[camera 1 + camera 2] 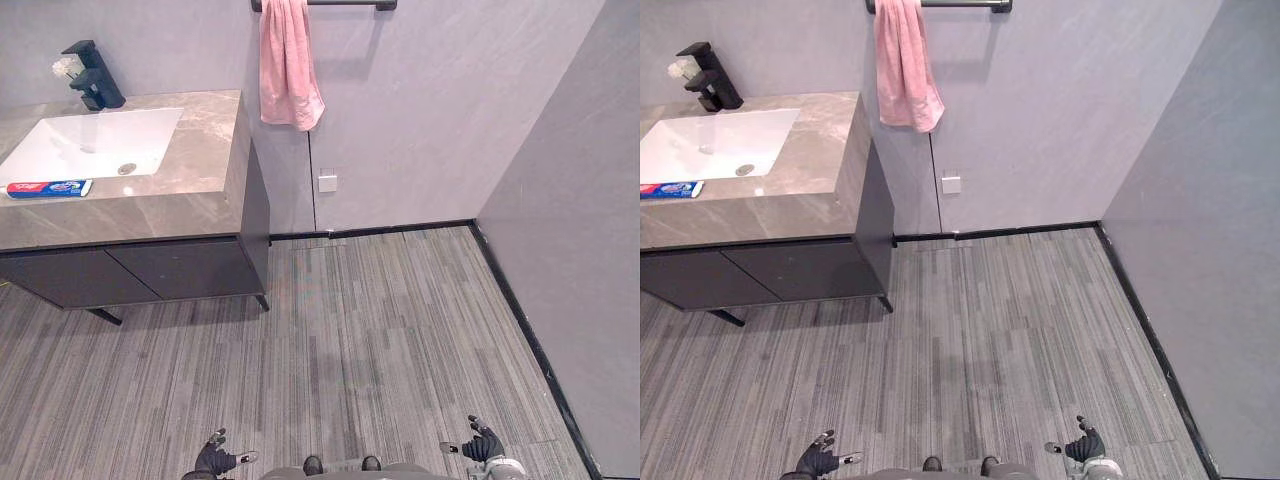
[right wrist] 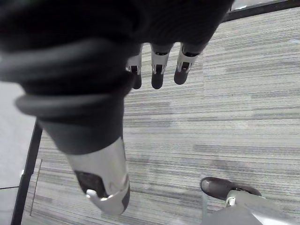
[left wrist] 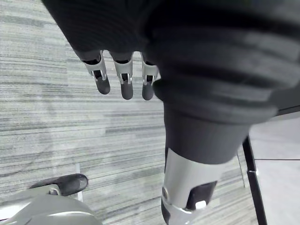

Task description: Organize washtable

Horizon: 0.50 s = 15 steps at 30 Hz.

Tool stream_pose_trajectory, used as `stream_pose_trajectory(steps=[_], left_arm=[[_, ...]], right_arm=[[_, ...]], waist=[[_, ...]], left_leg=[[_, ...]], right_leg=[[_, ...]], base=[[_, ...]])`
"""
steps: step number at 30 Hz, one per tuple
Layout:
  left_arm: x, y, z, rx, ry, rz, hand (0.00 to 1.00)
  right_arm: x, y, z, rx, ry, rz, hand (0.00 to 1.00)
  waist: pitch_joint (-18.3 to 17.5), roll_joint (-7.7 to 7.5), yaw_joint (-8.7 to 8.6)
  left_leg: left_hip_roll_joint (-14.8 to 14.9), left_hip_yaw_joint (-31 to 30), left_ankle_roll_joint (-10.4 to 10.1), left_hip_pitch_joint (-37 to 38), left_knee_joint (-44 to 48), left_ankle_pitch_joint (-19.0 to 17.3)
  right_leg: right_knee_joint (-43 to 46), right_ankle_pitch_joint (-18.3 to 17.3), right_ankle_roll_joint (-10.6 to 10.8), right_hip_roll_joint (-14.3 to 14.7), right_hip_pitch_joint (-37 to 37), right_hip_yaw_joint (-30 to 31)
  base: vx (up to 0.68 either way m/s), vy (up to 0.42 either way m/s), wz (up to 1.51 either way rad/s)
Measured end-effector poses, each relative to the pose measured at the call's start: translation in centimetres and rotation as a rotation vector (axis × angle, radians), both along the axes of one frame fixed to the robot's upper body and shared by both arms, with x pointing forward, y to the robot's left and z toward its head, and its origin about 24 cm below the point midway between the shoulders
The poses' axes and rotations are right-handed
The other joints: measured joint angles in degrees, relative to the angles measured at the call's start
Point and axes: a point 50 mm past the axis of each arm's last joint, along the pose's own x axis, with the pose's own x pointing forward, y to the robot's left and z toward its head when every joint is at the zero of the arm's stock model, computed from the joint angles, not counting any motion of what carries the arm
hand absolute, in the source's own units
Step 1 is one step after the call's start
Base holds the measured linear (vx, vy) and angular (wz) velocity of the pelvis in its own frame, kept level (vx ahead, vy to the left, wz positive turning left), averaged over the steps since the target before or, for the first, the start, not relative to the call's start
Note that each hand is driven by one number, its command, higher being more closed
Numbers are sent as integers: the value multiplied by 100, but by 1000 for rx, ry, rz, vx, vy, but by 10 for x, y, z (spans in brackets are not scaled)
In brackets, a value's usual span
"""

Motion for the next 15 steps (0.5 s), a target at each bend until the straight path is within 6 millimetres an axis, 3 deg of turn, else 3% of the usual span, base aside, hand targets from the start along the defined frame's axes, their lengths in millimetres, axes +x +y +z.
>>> stream_pose_trajectory(steps=[15], left_arm=[[0,3,2,0,-8,-9,0]], right_arm=[[5,-6,3,-28,2,36,0]], waist=[[18,41,-99]], left_leg=[[42,103,31,42,-53,20]], right_leg=[[-115,18,-15,45,85,-12]], base=[[28,-17,-2]])
